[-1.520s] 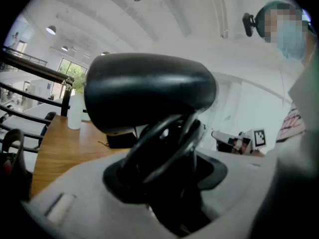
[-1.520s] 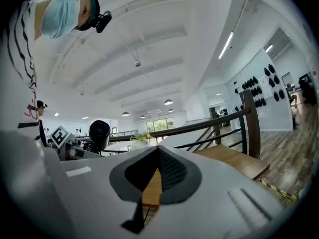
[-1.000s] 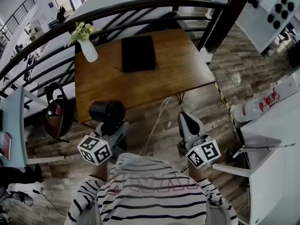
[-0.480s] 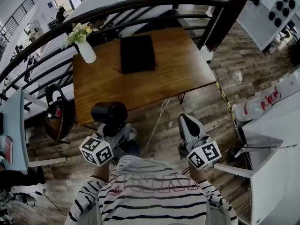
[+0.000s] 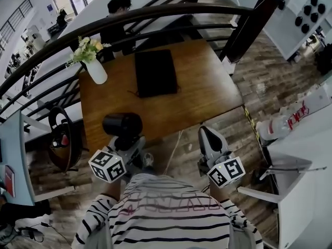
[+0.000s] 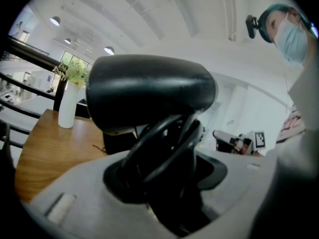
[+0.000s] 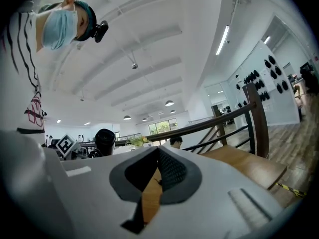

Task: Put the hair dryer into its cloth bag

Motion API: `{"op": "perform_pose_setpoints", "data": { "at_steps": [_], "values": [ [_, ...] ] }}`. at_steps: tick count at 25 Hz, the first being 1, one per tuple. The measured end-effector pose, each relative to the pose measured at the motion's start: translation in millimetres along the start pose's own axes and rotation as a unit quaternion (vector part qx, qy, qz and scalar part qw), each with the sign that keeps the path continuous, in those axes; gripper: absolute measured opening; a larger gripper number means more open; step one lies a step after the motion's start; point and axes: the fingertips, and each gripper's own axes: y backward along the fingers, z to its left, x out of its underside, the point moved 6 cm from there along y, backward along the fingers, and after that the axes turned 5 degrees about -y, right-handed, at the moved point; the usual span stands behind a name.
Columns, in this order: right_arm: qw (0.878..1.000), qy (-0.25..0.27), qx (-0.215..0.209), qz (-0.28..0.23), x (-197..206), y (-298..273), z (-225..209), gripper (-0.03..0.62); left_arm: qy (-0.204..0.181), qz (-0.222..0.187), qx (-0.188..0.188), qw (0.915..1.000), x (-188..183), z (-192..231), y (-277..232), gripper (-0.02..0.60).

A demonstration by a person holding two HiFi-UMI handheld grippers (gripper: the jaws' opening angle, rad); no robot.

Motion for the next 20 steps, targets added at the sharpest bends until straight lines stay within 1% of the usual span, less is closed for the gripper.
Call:
{"op": "perform_pose_setpoints", "data": {
  "at_steps": [5, 10, 15, 20],
  "values": [
    [1.0, 0.005, -0.005, 0.003, 0, -65, 10, -0.002, -0.004, -0.001, -0.001, 1.0, -27, 58, -1, 0.23],
    [1.0, 0.009, 0.004, 0.009, 4, -118, 20, -0.002, 0.005, 0.0, 0.001, 1.0, -46, 111, 1, 0.23],
    [1.0, 0.019, 0.014, 0.019, 10, -153, 27, -0.002, 0.009, 0.004, 0.008, 0.9999, -55, 151, 0, 0.23],
    [0.999, 0.023, 0.019, 0.031, 13, -176, 23, -0.002, 0.031, 0.001, 0.006, 0.9995, -58, 174, -6, 0.229]
  ]
}}
